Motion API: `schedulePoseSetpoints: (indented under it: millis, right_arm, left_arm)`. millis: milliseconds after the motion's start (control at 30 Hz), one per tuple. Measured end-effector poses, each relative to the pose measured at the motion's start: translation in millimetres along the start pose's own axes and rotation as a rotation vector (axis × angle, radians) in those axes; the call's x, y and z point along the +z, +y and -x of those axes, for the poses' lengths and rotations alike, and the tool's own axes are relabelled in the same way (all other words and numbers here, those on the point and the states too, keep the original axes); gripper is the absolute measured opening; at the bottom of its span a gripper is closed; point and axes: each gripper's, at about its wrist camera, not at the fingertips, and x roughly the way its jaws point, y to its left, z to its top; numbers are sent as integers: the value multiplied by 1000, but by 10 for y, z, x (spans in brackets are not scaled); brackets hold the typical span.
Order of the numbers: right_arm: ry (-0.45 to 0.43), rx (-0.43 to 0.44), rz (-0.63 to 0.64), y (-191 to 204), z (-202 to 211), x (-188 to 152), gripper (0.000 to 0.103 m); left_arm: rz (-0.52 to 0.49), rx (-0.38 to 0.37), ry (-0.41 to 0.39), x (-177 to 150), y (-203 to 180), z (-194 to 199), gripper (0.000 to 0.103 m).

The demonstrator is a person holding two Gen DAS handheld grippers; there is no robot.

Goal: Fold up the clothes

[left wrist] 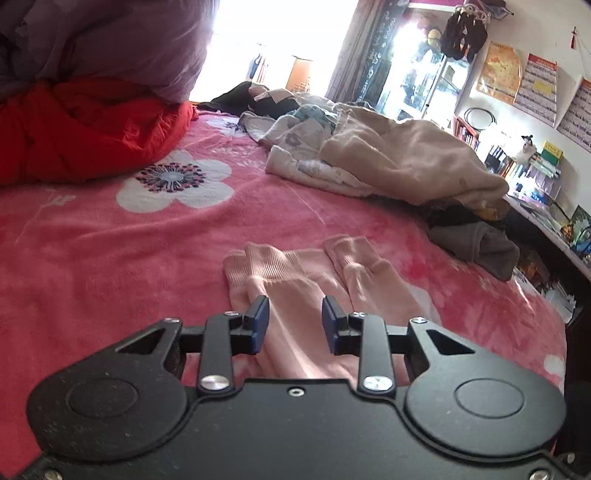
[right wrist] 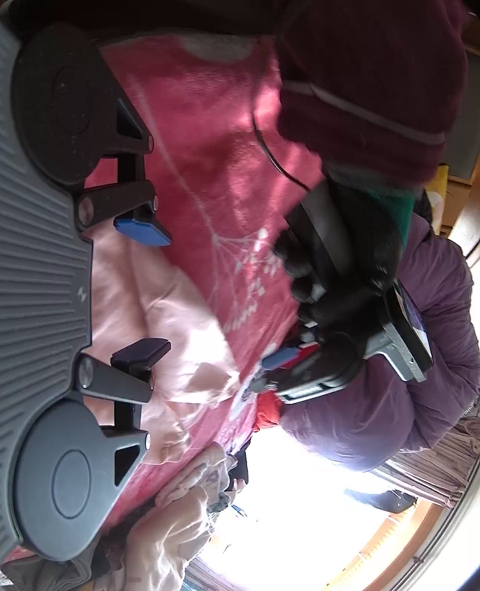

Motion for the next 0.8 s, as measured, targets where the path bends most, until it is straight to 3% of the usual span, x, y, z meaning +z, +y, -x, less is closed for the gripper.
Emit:
schedulePoseSetpoints:
  millis: [233, 333, 400, 467, 533, 667, 733, 800]
  right_arm:
    - [52, -53, -15, -7, -166, 21, 55]
    - [123, 40, -148, -148, -204, -41, 52]
    - [150, 90, -272, -253, -262, -82, 38]
    - [137, 96, -293, -270, -271, -81, 14]
    - [122, 100, -324, -328, -246, -72, 4]
    - [94, 90, -383, -475, -135, -82, 4]
    - [153, 109, -376, -462, -192, -130, 6]
    - [221, 101, -381, -402, -303, -238, 17]
  left_arm:
    - [26, 55, 53, -278, -74, 152, 29]
    - [23, 57, 67, -361, -104, 196, 29]
    - [24, 58, 70, -393, -113, 218, 29]
    - [31, 58, 65, -410, -103, 242, 29]
    - [42, 62, 59, -418, -75, 257, 29]
    - [66, 55, 53, -417, -16, 271, 29]
    - [59, 50, 56, -411, -20, 259, 29]
    - [55, 47, 61, -407, -27, 246, 29]
